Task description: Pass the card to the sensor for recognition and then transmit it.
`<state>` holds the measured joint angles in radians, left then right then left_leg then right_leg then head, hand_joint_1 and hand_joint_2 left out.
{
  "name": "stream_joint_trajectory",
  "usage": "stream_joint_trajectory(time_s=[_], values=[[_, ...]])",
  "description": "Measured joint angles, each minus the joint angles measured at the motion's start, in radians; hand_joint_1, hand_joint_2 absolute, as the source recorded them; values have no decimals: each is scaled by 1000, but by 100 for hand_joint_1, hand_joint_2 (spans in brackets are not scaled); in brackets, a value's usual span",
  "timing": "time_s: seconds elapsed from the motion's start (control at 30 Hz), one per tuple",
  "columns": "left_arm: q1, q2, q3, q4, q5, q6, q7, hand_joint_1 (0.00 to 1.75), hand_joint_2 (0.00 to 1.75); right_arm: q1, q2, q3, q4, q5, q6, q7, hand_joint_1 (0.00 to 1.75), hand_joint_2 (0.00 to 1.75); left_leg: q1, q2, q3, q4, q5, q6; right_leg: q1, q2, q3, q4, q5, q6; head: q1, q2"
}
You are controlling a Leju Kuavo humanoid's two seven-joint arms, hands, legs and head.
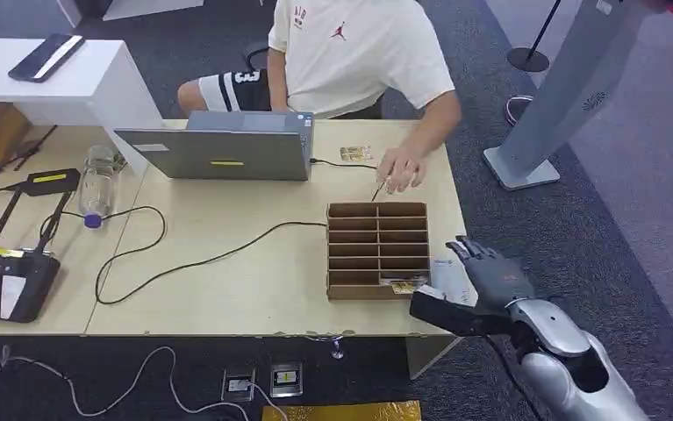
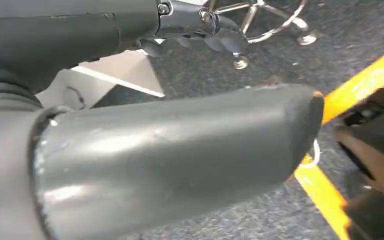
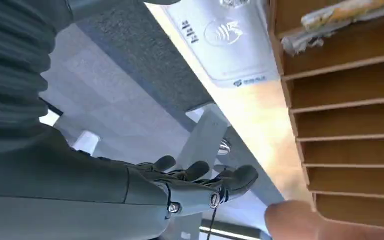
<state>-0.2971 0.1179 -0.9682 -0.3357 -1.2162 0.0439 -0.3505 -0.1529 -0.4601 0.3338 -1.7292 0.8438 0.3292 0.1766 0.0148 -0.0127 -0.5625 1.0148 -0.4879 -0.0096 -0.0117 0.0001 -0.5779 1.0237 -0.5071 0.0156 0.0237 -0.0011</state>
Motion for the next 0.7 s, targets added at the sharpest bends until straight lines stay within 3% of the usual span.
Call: stream_joint_trajectory(time_s=[0.1,0.53,0.7], values=[[8,-8,0,-8,-2,-11,35,0,0,4,0,9,0,-10,9,-10,0,175,0,0,0,0,0,0,0,0,0,0,0,0,0,0],[23,-21,0,-16,1,-1,42,0,0,8,0,44,0,-10,7,-24,0,175,0,0,0,0,0,0,0,0,0,0,0,0,0,0],[23,-24,0,-16,9,5,42,0,0,8,1,59,0,6,-68,-37,0,175,0,0,0,0,0,0,0,0,0,0,0,0,0,0]])
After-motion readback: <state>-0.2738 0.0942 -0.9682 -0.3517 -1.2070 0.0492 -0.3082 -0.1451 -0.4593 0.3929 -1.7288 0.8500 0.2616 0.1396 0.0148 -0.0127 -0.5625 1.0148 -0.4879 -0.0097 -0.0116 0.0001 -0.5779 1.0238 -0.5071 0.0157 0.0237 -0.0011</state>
